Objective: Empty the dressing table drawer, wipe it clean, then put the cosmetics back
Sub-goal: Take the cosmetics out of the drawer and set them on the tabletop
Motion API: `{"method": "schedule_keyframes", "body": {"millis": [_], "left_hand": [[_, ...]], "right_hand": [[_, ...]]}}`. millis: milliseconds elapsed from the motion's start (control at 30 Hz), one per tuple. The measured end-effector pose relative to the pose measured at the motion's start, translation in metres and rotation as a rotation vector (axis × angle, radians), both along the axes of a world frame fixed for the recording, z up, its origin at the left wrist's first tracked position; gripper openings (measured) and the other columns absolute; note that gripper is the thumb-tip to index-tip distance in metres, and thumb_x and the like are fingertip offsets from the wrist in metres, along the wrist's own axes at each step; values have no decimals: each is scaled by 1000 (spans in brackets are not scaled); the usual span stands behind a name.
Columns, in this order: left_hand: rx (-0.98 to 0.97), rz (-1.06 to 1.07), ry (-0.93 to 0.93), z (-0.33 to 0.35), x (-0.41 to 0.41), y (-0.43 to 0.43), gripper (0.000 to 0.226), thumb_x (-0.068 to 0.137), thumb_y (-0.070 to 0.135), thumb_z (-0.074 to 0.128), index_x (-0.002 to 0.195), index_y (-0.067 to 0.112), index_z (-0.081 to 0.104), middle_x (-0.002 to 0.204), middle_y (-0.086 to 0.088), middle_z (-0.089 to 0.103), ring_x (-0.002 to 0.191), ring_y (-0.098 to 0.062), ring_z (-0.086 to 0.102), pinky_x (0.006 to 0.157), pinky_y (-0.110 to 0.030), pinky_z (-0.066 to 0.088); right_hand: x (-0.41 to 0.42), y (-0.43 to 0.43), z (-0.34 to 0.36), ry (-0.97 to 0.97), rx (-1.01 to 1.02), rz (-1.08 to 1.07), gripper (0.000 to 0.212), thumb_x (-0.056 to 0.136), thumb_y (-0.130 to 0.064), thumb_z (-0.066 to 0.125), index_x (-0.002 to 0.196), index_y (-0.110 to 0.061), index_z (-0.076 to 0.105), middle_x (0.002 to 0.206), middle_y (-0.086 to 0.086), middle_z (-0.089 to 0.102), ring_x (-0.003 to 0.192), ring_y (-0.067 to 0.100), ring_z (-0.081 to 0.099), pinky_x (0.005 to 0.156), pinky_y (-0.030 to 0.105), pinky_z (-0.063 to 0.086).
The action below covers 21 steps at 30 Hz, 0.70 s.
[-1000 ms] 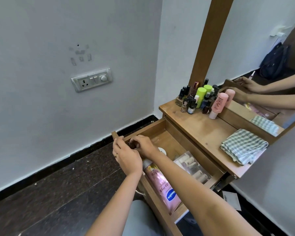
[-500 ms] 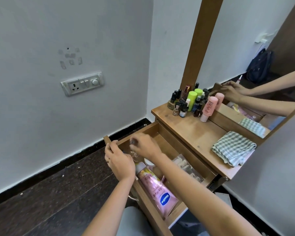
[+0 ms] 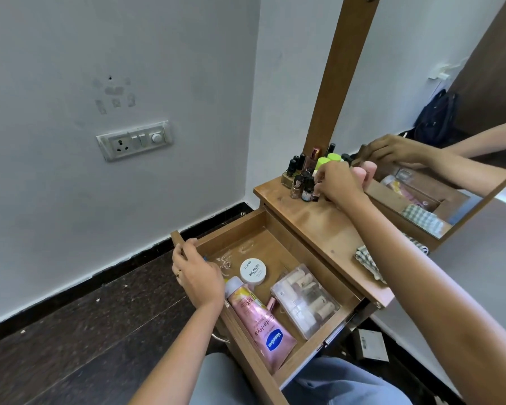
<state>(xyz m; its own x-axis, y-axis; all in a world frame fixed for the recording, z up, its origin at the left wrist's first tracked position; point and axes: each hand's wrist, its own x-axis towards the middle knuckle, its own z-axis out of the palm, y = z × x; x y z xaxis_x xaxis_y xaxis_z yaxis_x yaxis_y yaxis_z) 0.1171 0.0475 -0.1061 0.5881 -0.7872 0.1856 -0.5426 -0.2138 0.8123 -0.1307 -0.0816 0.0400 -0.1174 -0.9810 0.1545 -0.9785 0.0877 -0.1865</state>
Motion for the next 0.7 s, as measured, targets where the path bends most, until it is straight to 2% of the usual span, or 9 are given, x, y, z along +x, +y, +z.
{"method": "schedule_keyframes", "body": {"millis": [133,400,700], "left_hand": [[-7,-6,-7,-1,1,0,46,80,-11,58,121,9,52,135,-19,42,122,-41,43,89,-51,48],[-2,2,-3,0,0,-1,47,80,-11,58,121,10,52,134,-19,42,121,-40,43,91,-53,46],[2,17,5,1,-1,0,45,79,-11,58,119,10,52,132,-17,42,121,-39,43,98,-55,41]], "right_hand": [[-2,-8,-10,164,-82,-58,14,85,0,60,96,-3,68,98,15,67,90,31,65,64,30,42],[-5,-15,-18,296,-75,-100,16,89,-2,53,98,-4,65,102,13,67,91,29,67,62,28,34],[0,-19,-22,359,-68,-122,18,88,3,52,103,2,62,106,20,64,95,35,65,66,33,47]]}}
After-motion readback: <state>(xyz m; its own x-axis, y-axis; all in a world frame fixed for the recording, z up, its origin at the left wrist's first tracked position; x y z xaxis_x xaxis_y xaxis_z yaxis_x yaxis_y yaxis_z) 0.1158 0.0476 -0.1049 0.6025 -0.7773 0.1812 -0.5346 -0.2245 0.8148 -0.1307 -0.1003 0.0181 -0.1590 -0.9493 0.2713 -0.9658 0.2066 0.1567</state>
